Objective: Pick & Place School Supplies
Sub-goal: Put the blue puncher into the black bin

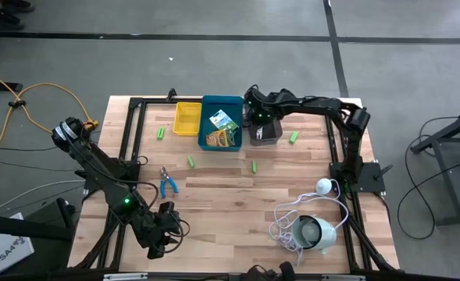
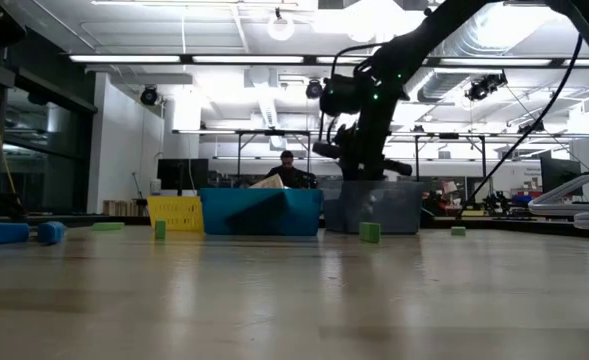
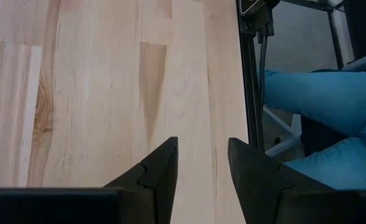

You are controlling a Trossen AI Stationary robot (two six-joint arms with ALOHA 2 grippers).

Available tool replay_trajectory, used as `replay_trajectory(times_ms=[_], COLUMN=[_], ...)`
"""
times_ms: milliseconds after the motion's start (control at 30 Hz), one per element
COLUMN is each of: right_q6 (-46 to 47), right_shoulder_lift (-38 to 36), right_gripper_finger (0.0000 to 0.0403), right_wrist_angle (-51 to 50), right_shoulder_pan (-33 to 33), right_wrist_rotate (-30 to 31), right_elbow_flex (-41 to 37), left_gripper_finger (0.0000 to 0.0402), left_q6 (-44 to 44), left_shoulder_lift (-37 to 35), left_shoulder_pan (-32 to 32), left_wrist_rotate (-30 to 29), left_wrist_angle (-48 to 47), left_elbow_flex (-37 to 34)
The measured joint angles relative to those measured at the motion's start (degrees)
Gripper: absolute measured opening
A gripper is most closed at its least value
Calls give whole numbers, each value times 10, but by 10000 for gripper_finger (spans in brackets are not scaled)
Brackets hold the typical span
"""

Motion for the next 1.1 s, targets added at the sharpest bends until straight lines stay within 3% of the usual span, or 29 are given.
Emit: replay_trajectory(times_ms=[233,467,767,1100], right_q6=[0,0,-1,-38], right_shoulder_lift=[2,2,-23,-123], right_gripper_finger=[90,109,111,103], right_wrist_angle=[16,18,19,23], right_shoulder_pan=[-1,0,-1,23], right_wrist_rotate=[1,1,-20,-28], right_elbow_flex=[0,0,0,0], left_gripper_finger=[138,138,138,138], left_q6=[0,0,0,1], left_shoulder_lift=[0,0,0,0], left_shoulder_pan=[0,0,0,9], left_wrist_rotate=[0,0,0,-7], left_wrist_angle=[0,0,0,-2], left_elbow_flex=[0,0,0,0])
